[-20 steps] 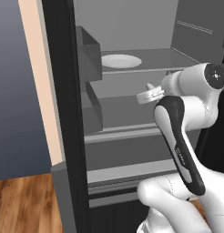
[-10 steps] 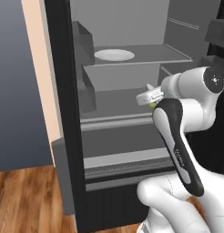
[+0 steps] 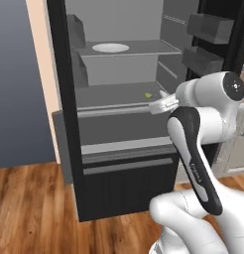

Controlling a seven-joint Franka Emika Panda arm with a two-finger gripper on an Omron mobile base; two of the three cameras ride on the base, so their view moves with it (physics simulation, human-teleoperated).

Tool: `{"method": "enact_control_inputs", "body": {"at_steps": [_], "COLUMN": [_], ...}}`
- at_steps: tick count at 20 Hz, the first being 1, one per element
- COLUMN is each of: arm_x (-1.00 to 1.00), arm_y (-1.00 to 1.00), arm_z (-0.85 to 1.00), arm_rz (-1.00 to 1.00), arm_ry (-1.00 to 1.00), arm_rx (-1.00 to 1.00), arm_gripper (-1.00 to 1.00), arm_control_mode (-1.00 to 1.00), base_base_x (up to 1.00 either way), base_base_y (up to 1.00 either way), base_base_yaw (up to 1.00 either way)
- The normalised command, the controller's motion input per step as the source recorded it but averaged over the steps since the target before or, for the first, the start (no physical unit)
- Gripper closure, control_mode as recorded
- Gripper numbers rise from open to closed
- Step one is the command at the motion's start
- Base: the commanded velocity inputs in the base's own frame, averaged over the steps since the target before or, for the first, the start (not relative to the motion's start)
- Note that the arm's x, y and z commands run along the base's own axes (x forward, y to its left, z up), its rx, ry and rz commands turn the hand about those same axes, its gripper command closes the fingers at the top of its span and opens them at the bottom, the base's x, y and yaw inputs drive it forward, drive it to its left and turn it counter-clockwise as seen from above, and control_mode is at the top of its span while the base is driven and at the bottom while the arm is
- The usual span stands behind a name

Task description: Retrieve the fish from the fridge and place it on the cutting board.

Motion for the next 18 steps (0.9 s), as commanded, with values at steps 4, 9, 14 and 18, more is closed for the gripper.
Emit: {"method": "enact_control_inputs", "body": {"at_steps": [4,9,14,18], "arm_x": [0.0,0.0,0.0,0.0], "arm_y": [0.0,0.0,0.0,0.0], "arm_z": [0.0,0.0,0.0,0.0], "arm_rz": [0.0,0.0,0.0,0.0], "arm_ry": [0.0,0.0,0.0,0.0], "arm_rx": [0.0,0.0,0.0,0.0], "arm_gripper": [1.0,1.0,1.0,1.0], "arm_control_mode": [1.0,1.0,1.0,1.0], "base_base_x": [-0.28,-0.15,-0.23,-0.2], "base_base_y": [-0.65,-0.79,-0.8,-0.83], "base_base_yaw": [0.0,0.01,0.01,0.0]}}
